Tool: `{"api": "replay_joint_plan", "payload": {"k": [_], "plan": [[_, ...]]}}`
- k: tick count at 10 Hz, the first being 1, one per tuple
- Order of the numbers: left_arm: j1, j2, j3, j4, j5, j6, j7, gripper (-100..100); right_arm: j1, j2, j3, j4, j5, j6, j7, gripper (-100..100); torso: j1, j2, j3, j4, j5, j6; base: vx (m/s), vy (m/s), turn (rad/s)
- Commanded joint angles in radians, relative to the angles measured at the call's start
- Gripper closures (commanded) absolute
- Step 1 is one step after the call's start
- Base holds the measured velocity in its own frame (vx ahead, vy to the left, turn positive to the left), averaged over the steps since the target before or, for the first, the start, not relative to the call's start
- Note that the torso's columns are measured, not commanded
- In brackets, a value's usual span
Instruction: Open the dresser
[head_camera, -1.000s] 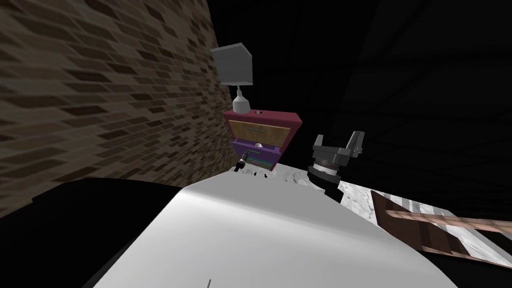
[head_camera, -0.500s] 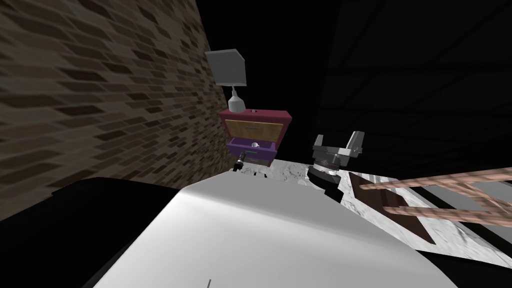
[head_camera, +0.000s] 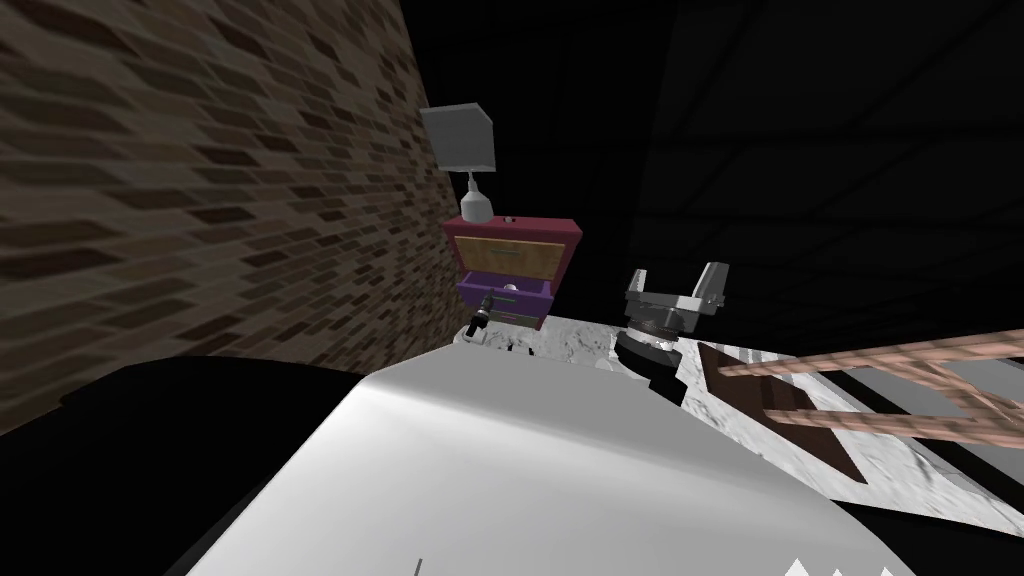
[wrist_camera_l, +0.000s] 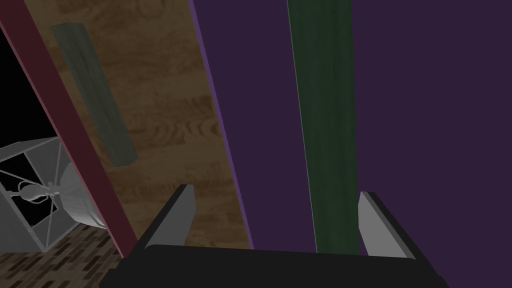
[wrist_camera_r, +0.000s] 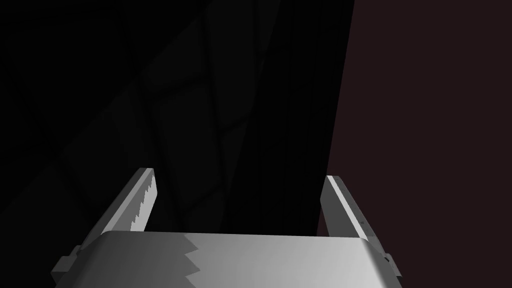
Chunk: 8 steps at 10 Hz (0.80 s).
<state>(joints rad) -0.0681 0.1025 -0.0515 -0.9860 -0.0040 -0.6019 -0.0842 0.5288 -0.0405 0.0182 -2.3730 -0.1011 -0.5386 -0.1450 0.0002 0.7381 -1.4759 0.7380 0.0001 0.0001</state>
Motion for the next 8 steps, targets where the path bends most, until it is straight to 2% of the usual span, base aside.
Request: {"api": "replay_joint_plan", "payload": {"k": [1, 2, 3, 4, 8], "plan": [[-0.051, 0.006, 0.008, -0.006, 0.002, 0.055, 0.008, -100, 0.0, 0.0, 0.0, 0.0, 0.0, 0.0, 0.0, 0, 0.0, 0.0, 0.0, 0.001, 0.0, 0.0, -0.082, 0.0, 0.003], [-0.069, 0.008, 0.01, -0.012, 0.003, 0.078, 0.011, -100, 0.0, 0.0, 0.0, 0.0, 0.0, 0.0, 0.0, 0, 0.0, 0.003, 0.001, 0.003, -0.002, -0.001, -0.079, 0.009, 0.009], [-0.059, 0.005, 0.007, 0.008, 0.003, 0.061, 0.01, -100, 0.0, 0.0, 0.0, 0.0, 0.0, 0.0, 0.0, 0, 0.0, 0.005, 0.003, 0.005, -0.002, -0.002, -0.028, 0.006, -0.009], [-0.06, 0.005, 0.007, 0.011, 0.003, 0.065, 0.01, 0, 0.0, 0.0, 0.0, 0.0, 0.0, 0.0, 0.0, 0, -0.001, 0.003, 0.002, 0.004, -0.002, -0.002, 0.0, 0.0, 0.0], [-0.057, 0.004, 0.006, 0.014, 0.003, 0.069, 0.011, 0, 0.0, 0.0, 0.0, 0.0, 0.0, 0.0, 0.0, 0, 0.0, 0.001, 0.0, 0.001, -0.001, 0.0, 0.0, 0.0, 0.0]]}}
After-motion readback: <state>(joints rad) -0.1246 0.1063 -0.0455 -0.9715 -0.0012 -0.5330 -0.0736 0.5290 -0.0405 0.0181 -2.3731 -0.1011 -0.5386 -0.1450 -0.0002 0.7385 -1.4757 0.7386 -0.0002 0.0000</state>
